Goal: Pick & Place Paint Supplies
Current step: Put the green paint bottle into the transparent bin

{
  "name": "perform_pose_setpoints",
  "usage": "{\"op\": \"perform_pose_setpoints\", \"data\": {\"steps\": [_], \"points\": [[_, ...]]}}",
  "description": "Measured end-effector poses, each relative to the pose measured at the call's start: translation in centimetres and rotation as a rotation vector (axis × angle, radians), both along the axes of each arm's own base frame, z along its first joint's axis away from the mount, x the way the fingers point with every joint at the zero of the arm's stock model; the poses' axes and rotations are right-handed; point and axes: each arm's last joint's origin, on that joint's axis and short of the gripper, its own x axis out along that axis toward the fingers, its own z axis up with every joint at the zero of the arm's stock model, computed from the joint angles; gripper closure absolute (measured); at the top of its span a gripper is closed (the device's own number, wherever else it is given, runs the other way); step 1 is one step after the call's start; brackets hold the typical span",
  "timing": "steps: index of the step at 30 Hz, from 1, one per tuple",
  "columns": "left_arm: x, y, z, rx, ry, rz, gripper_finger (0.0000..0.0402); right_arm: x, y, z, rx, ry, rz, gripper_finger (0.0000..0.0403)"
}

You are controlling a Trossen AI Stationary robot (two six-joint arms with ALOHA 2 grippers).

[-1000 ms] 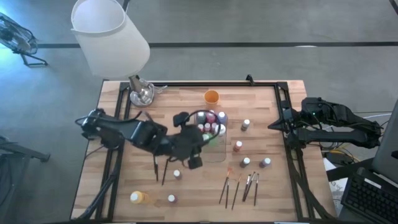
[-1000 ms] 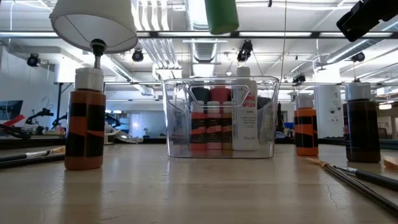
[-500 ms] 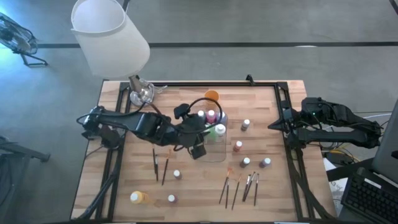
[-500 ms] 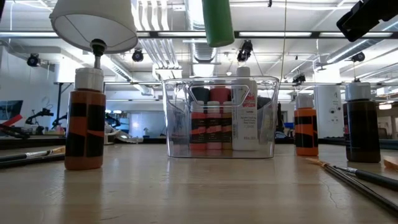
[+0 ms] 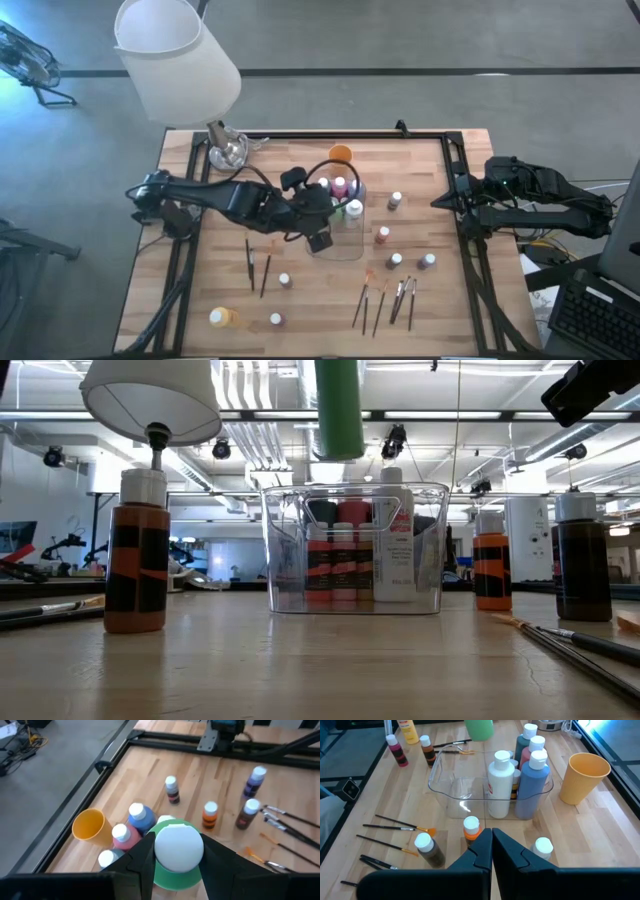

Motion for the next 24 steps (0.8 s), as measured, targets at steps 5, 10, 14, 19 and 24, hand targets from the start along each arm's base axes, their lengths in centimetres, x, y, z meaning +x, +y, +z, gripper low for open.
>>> {"op": "perform_pose_setpoints", "data": {"steps": [5,10,14,19,24], "points": [[0.4,0.6,-1.3,0.006,0.028,0.023,0.0273,0.0,0.0,0.0,0.0,0.0,0.0,0.0394],[0.9,1.2,-2.6,0.005,0.05,0.044,0.0273,0.0,0.0,0.0,0.0,0.0,0.0,0.0394],[1.3,1.5,-3.7,-0.009,0.056,0.041,0.0273,0.0,0.0,0.0,0.0,-0.001,0.0,0.0394],[1.7,1.7,-5.2,-0.028,0.071,0.031,0.0273,0.0,0.0,0.0,0.0,0.0,0.0,0.0394],[2.0,2.0,-6.6,-0.039,0.085,0.029,0.0273,0.0,0.0,0.0,0.0,0.0,0.0,0.0394]]}}
